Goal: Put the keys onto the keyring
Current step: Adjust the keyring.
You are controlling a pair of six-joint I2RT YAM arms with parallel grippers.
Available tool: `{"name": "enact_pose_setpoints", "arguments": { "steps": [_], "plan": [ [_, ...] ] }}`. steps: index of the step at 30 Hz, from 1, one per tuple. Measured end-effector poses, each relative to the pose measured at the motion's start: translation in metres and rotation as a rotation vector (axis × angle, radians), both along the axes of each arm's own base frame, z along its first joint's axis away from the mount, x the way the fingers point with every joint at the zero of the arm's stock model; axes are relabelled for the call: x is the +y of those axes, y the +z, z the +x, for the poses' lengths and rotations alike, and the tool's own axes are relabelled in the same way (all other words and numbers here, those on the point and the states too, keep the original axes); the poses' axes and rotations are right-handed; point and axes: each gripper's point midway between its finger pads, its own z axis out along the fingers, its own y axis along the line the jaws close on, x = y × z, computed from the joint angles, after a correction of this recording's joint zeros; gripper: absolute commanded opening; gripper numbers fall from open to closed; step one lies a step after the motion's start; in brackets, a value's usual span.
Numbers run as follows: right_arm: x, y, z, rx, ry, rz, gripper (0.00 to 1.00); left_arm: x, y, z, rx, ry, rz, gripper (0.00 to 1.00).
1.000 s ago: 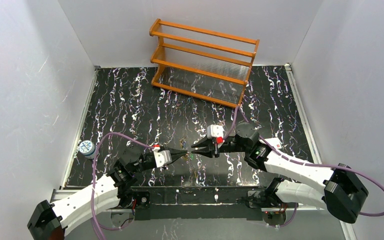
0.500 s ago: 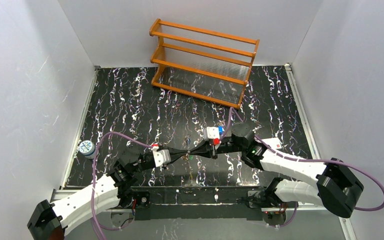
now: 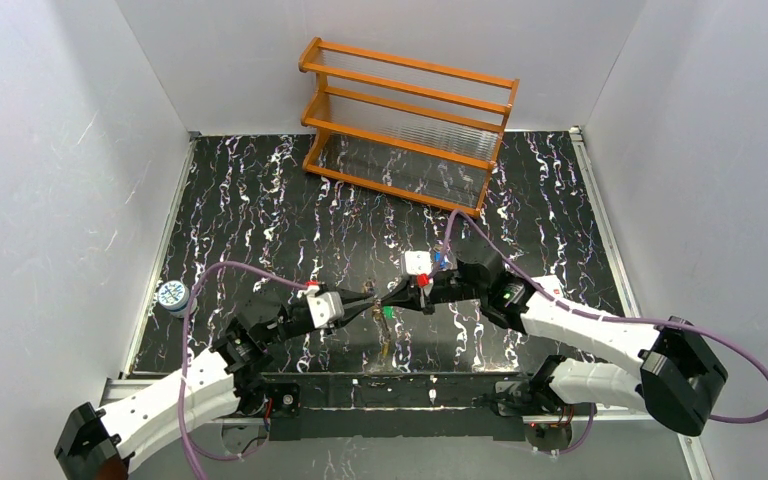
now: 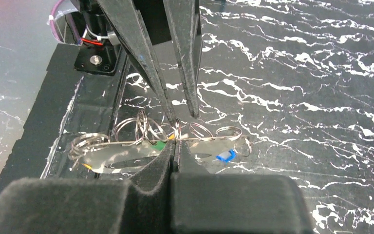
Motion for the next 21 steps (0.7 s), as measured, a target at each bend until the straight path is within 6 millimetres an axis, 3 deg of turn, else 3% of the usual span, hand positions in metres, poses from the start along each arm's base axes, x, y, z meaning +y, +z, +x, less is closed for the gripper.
{"name": "enact_pose_setpoints", "arguments": {
  "steps": [10, 21],
  "plan": [
    [-0.005, -0.007, 0.014, 0.029, -0.054, -0.176, 0.01, 0.007, 0.013, 0.024, 0.019, 0.111, 0.146, 0.28],
    [-0.013, -0.028, 0.015, 0.075, -0.061, -0.317, 0.01, -0.004, -0.016, 0.018, 0.083, 0.019, 0.271, 0.36]
  ]
}}
